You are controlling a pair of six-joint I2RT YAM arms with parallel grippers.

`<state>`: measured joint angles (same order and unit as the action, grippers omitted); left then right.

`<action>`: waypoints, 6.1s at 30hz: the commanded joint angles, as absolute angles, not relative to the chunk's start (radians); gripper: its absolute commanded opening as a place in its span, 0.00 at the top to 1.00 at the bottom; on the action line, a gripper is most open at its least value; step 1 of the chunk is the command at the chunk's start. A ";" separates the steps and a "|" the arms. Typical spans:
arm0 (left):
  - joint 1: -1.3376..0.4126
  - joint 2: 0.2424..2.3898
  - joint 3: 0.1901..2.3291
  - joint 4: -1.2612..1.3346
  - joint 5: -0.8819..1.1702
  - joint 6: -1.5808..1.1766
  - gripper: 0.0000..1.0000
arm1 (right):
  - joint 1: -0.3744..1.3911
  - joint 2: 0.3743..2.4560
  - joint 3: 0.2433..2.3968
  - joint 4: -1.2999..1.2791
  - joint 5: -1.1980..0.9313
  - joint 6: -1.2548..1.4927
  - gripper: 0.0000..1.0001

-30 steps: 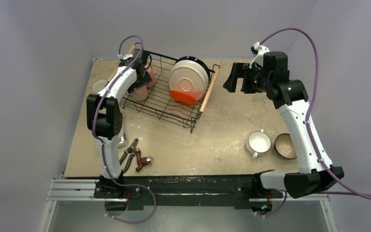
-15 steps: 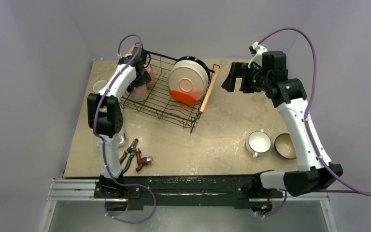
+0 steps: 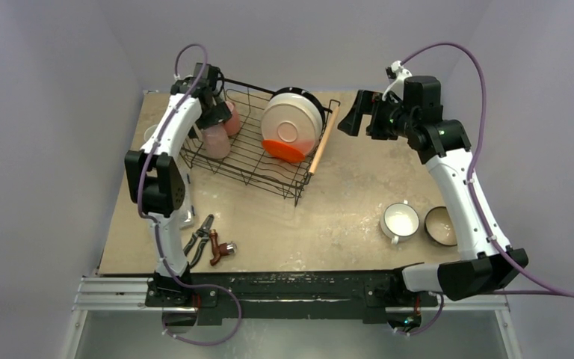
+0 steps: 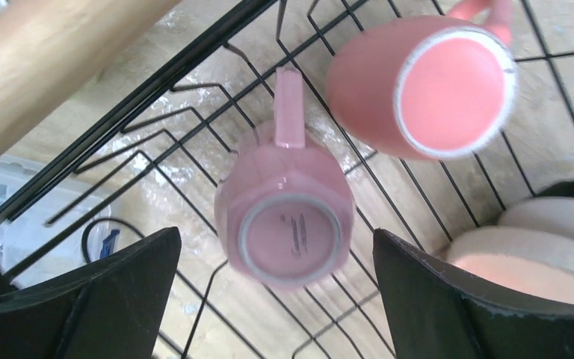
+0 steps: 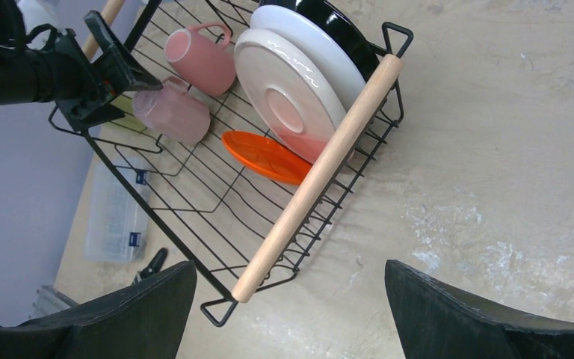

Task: Load the mixed dishes into the dish rack
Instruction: Turn the cup upside down in the dish rack, then pick up the bowl from the center of the board.

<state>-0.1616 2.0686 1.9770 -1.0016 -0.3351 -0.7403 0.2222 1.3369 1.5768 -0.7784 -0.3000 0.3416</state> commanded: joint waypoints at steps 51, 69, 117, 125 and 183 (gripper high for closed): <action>-0.244 1.259 1.706 -1.083 0.249 -0.539 0.06 | 0.018 1.390 0.847 -0.653 0.152 0.641 0.17; -0.249 1.263 1.701 -1.088 0.249 -0.529 0.06 | 0.020 1.435 0.797 -0.489 0.025 0.606 0.75; -0.316 1.256 1.559 -0.565 0.673 -0.683 0.17 | 0.328 1.683 1.385 1.138 -0.557 2.164 1.00; -0.359 1.171 1.369 -0.156 0.685 -0.776 0.39 | 0.347 1.614 1.316 1.189 -0.612 2.231 1.00; -0.541 1.402 1.554 -0.020 0.575 -0.631 0.57 | 0.353 1.483 1.233 1.300 -0.576 2.387 1.00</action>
